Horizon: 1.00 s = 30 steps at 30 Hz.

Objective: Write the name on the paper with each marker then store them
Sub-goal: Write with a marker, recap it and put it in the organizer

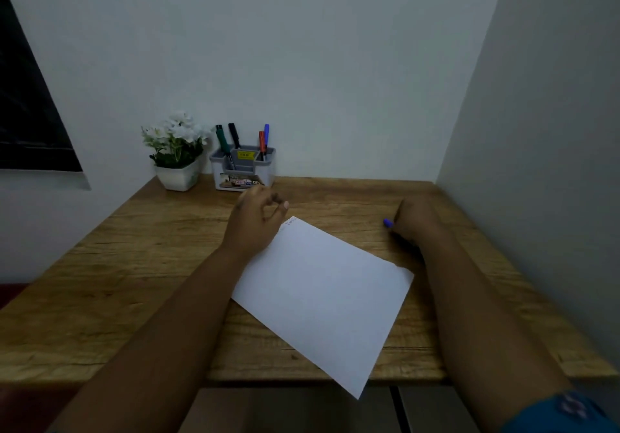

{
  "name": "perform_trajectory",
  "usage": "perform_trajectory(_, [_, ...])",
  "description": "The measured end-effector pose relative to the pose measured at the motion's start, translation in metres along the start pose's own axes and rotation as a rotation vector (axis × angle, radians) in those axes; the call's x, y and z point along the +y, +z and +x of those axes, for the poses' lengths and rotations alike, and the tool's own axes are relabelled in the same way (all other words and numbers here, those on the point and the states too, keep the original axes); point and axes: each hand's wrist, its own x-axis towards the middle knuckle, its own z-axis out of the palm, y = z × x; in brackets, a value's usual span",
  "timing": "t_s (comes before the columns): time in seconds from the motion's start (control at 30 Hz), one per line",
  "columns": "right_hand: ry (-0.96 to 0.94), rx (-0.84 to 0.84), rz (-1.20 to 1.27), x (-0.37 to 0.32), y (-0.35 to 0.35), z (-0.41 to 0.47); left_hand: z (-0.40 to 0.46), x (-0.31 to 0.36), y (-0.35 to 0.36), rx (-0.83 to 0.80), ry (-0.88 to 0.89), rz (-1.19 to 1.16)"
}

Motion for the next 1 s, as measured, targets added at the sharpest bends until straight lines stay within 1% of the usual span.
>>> perform_trajectory(0.07, [-0.112, 0.005, 0.038, -0.014, 0.001, -0.004, 0.0, 0.003, 0.001, -0.022, 0.015, -0.036])
perform_trajectory(0.13, [-0.318, 0.04, 0.163, -0.034, 0.005, -0.011, 0.0, 0.007, 0.002, -0.029, -0.008, -0.104])
perform_trajectory(0.2, [-0.544, 0.079, 0.329, -0.059, 0.01, -0.026, 0.0, 0.013, 0.001, -0.076, -0.099, -0.258])
perform_trajectory(0.23, [-0.661, 0.101, 0.373, -0.07, 0.012, -0.033, 0.0, 0.016, 0.001, -0.109, -0.147, -0.345])
perform_trajectory(0.3, [-0.877, 0.149, 0.377, -0.092, 0.018, -0.046, -0.001, 0.019, 0.001, -0.151, -0.209, -0.445])
perform_trajectory(0.33, [-0.935, 0.166, 0.378, -0.1, 0.021, -0.05, -0.001, 0.019, 0.0, -0.155, -0.239, -0.486])
perform_trajectory(0.37, [-0.948, 0.165, 0.388, -0.107, 0.024, -0.053, 0.0, 0.018, -0.001, -0.15, -0.276, -0.533])
perform_trajectory(0.43, [-0.914, 0.161, 0.387, -0.113, 0.027, -0.052, 0.002, 0.011, -0.006, -0.125, -0.331, -0.586])
perform_trajectory(0.5, [-0.815, 0.181, 0.255, -0.115, 0.035, -0.049, 0.004, 0.003, -0.012, -0.082, -0.344, -0.564])
perform_trajectory(0.57, [-0.781, 0.299, 0.118, -0.117, 0.042, -0.047, 0.005, -0.002, -0.014, -0.075, -0.341, -0.546])
perform_trajectory(0.6, [-0.772, 0.341, 0.095, -0.12, 0.045, -0.047, 0.006, -0.004, -0.015, -0.084, -0.343, -0.536])
perform_trajectory(0.67, [-0.735, 0.351, 0.122, -0.126, 0.048, -0.049, 0.007, -0.008, -0.016, -0.083, -0.348, -0.538])
perform_trajectory(0.73, [-0.661, 0.304, 0.164, -0.133, 0.048, -0.049, 0.007, -0.008, -0.017, -0.073, -0.338, -0.553])
perform_trajectory(0.83, [-0.582, 0.288, 0.165, -0.142, 0.049, -0.051, 0.006, -0.009, -0.018, -0.058, -0.325, -0.521])
perform_trajectory(0.87, [-0.549, 0.277, 0.155, -0.143, 0.049, -0.05, 0.006, -0.01, -0.021, -0.02, -0.351, -0.501])
perform_trajectory(0.93, [-0.457, 0.225, 0.139, -0.134, 0.044, -0.042, 0.011, -0.021, -0.035, 0.159, -0.466, -0.471])
perform_trajectory(0.97, [-0.414, 0.176, 0.154, -0.125, 0.04, -0.037, 0.014, -0.03, -0.045, 0.255, -0.531, -0.473])
perform_trajectory(1.0, [-0.389, 0.119, 0.186, -0.115, 0.039, -0.032, 0.016, -0.037, -0.053, 0.312, -0.588, -0.488])
